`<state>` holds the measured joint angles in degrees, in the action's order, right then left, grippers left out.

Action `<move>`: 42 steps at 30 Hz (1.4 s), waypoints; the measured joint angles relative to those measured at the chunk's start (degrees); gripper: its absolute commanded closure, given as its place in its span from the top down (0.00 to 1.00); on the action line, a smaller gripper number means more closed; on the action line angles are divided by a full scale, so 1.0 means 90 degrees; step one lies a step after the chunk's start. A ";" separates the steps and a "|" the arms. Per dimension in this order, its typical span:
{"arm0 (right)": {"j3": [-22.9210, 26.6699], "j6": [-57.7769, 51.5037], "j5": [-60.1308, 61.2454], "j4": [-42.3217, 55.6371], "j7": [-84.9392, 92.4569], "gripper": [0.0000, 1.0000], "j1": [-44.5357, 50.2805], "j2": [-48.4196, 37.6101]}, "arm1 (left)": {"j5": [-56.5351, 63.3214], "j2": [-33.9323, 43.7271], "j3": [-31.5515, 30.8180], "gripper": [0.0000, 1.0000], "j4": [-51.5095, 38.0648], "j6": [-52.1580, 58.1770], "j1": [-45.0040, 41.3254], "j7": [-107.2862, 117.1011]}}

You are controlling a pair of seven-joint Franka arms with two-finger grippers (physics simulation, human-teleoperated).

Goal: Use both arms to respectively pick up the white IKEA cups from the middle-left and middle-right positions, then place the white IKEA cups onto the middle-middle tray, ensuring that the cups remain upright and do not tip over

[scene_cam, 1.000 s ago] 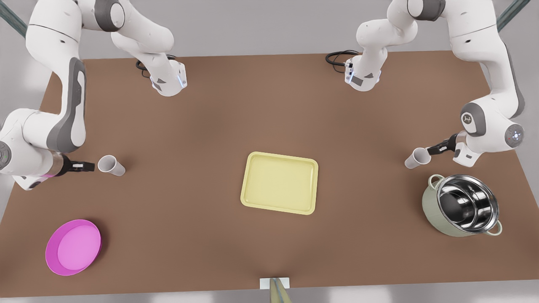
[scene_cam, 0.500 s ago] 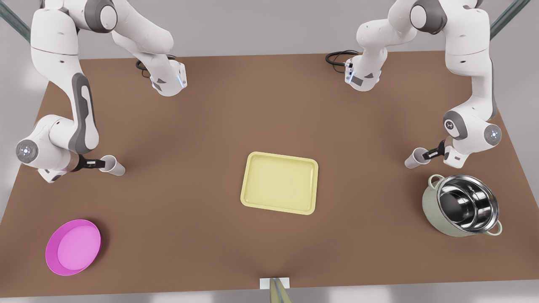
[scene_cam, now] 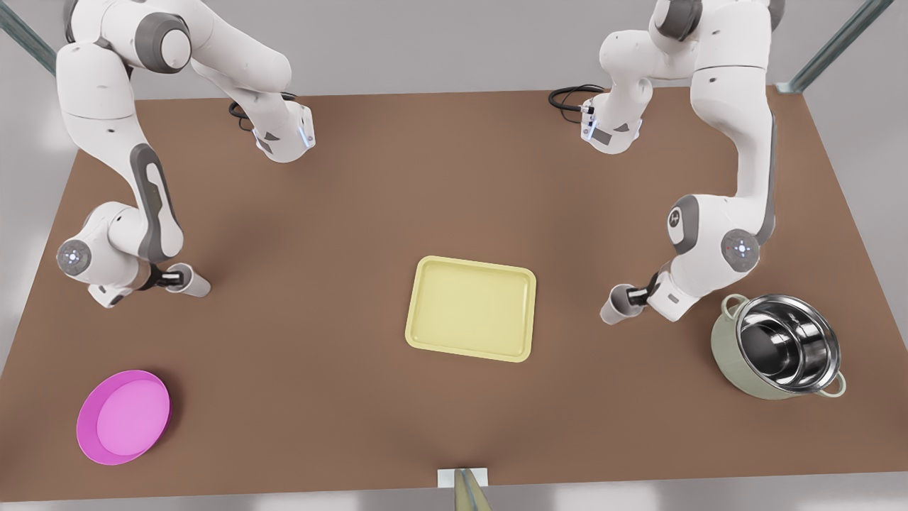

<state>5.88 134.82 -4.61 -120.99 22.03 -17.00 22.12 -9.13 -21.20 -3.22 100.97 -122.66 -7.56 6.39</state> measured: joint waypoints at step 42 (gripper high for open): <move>-0.2666 -0.0646 0.0062 0.4548 -0.0981 1.00 0.4721 0.2803 | 0.1591 0.0920 -0.0436 1.00 -0.2799 0.4450 0.0908 0.3243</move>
<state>-18.12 129.01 -4.05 -80.06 13.20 25.49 47.35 5.19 -12.92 -7.15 75.77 -82.61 0.62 35.58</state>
